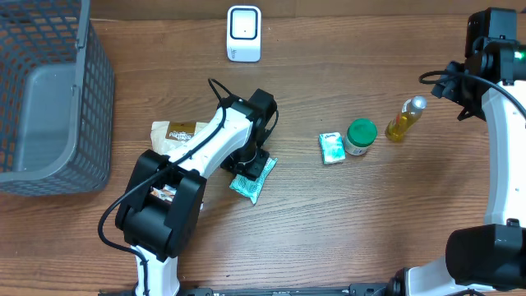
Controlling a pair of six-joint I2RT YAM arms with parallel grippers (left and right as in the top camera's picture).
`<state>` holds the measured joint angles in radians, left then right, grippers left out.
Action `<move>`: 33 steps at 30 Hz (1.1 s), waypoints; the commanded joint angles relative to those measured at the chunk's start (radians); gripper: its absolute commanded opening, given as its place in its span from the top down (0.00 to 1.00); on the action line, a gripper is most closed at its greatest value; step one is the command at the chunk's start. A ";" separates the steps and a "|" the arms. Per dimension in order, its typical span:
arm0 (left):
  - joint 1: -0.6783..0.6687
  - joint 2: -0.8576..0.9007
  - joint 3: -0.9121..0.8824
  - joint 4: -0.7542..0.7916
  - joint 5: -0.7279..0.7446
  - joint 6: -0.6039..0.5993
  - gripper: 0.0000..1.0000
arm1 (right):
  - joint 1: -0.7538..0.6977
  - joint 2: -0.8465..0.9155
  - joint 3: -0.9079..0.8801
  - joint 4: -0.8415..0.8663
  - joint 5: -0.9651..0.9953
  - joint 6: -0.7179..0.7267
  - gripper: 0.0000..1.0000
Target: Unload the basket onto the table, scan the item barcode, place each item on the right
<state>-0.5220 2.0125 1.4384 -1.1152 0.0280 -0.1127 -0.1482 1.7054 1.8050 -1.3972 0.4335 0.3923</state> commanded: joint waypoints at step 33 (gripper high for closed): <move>-0.014 0.010 0.026 0.010 0.072 -0.023 0.56 | 0.000 0.000 0.008 0.004 0.002 0.008 0.00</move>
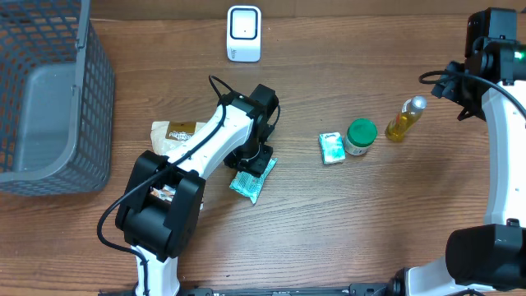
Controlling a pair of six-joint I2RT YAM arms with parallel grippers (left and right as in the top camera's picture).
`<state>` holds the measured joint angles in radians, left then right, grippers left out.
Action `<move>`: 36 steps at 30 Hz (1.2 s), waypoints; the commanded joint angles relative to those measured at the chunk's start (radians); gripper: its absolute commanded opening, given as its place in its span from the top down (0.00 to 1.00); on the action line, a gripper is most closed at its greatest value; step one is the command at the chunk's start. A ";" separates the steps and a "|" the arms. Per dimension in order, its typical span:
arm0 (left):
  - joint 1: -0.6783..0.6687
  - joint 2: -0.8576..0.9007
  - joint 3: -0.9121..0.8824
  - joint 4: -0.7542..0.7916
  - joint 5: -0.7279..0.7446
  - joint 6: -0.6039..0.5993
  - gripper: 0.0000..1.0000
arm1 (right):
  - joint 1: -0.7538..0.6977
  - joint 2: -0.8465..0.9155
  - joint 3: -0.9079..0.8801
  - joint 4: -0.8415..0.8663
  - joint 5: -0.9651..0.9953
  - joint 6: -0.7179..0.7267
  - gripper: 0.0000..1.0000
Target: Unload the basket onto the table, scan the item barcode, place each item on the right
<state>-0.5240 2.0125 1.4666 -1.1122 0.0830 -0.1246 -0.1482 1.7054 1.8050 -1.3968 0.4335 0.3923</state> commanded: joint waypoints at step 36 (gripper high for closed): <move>-0.013 -0.210 0.091 -0.068 0.014 -0.127 0.46 | 0.000 0.000 0.008 0.003 0.002 0.008 0.00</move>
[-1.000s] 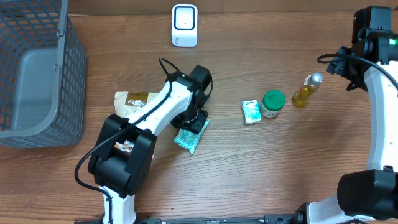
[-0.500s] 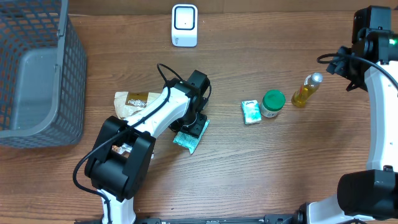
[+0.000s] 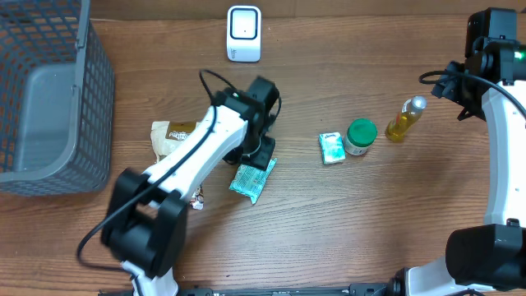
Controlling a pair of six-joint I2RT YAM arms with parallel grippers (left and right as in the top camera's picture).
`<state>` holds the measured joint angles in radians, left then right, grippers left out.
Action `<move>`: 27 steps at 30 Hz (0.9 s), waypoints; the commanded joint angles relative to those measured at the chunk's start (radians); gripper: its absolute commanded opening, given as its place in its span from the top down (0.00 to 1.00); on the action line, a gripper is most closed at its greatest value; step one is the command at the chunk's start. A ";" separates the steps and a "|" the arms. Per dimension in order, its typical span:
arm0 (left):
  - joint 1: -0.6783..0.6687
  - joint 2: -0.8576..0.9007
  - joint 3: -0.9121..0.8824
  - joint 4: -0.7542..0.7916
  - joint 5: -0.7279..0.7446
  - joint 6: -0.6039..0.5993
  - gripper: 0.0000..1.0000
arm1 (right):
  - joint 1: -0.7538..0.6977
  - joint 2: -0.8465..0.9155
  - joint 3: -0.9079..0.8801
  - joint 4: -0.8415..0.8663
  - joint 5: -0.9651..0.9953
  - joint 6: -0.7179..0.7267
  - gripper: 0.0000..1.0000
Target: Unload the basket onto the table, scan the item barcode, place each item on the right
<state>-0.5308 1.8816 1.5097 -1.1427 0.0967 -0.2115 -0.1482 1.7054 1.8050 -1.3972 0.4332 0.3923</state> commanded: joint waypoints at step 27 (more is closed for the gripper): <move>-0.006 -0.082 -0.366 0.069 0.000 -0.101 0.87 | 0.000 0.000 0.008 0.004 0.002 0.008 0.00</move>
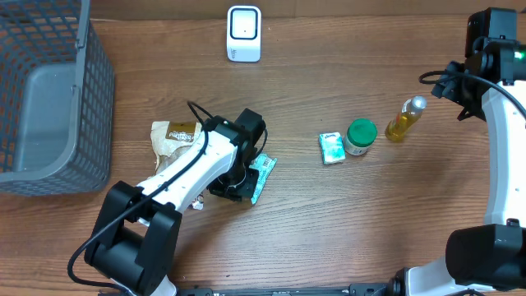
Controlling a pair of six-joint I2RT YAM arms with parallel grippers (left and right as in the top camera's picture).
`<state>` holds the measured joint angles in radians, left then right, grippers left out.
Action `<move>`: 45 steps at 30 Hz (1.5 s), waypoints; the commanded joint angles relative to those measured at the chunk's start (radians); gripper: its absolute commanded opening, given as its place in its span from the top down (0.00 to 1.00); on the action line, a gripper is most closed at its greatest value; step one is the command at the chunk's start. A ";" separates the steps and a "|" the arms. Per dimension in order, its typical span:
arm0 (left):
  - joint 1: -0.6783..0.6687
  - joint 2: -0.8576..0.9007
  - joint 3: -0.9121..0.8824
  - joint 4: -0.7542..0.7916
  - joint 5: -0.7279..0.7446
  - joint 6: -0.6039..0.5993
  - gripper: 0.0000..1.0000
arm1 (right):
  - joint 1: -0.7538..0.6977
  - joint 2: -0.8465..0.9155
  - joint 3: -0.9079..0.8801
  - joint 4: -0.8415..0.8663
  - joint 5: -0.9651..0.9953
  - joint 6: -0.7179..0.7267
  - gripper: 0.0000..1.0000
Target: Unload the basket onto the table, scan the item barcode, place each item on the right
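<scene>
A teal snack packet (262, 168) lies at the table's middle, its left part covered by my left gripper (229, 186), which sits low on it. From above I cannot see how the jaws stand or whether they grip the packet. The white barcode scanner (244, 33) stands at the far edge. My right gripper (454, 85) hangs at the far right, away from the items, and its jaws cannot be made out.
A brown-and-white pouch (175, 136) lies left of the left arm. A small teal box (331, 148), a green-lidded jar (360, 136) and a yellow bottle (405, 119) sit in a row at the right. A grey mesh basket (49, 90) fills the far left.
My left wrist has drawn back toward the front left, and the gripper now covers the packet's left side. Less of the teal packet shows. The right arm has not moved.
My left gripper stood over the far end of the teal packet at the first two moments, hardly moving. Then the arm reached slightly farther, with the packet lying flat below it. Now the gripper sits nearer, over the packet's left part. The right arm stayed still.
</scene>
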<state>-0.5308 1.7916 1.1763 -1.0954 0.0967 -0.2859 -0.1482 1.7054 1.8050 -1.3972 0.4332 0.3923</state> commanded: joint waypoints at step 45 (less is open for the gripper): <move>0.081 0.006 0.164 0.027 -0.045 -0.050 0.69 | 0.000 0.000 0.008 0.004 0.002 0.008 0.00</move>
<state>-0.4500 1.7924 1.3231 -1.0462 -0.0692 -0.3294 -0.1482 1.7054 1.8050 -1.3979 0.4335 0.3923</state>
